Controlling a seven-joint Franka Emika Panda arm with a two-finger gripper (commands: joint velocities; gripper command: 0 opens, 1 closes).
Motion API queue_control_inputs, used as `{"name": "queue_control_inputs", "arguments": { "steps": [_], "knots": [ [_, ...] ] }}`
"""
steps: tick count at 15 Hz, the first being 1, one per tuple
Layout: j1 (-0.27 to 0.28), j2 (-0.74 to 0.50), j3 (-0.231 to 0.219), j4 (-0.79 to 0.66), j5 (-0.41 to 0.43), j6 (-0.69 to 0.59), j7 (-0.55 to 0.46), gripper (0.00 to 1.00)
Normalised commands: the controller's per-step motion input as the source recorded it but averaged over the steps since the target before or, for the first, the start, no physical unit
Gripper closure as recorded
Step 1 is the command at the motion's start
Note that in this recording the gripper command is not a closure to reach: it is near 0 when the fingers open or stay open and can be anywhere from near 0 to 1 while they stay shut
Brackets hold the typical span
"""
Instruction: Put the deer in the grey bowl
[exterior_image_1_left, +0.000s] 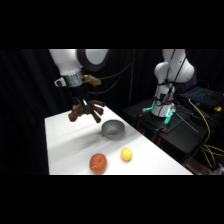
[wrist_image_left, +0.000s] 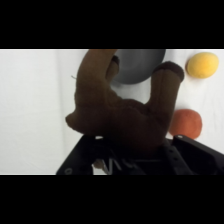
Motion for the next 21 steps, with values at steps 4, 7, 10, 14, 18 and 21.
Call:
{"name": "queue_control_inputs", "arguments": {
  "steps": [4,7,10,14,18,21],
  "knots": [
    [0.049,-0.61,-0.042,-0.99,0.041,0.44,0.08,0.3],
    [0.06,-0.45,-0.039,-0.84,0.103,0.45,0.1,0.31],
    [0.063,-0.18,-0.011,-0.5,0.202,0.48,0.02,0.31],
    [0.09,0.16,0.009,-0.18,0.104,0.68,0.09,0.31],
    [0.092,0.42,-0.011,0.1,0.007,0.53,0.17,0.0],
    [0.031,0.16,-0.033,0.16,-0.007,0.06,0.07,0.0]
  ]
}}
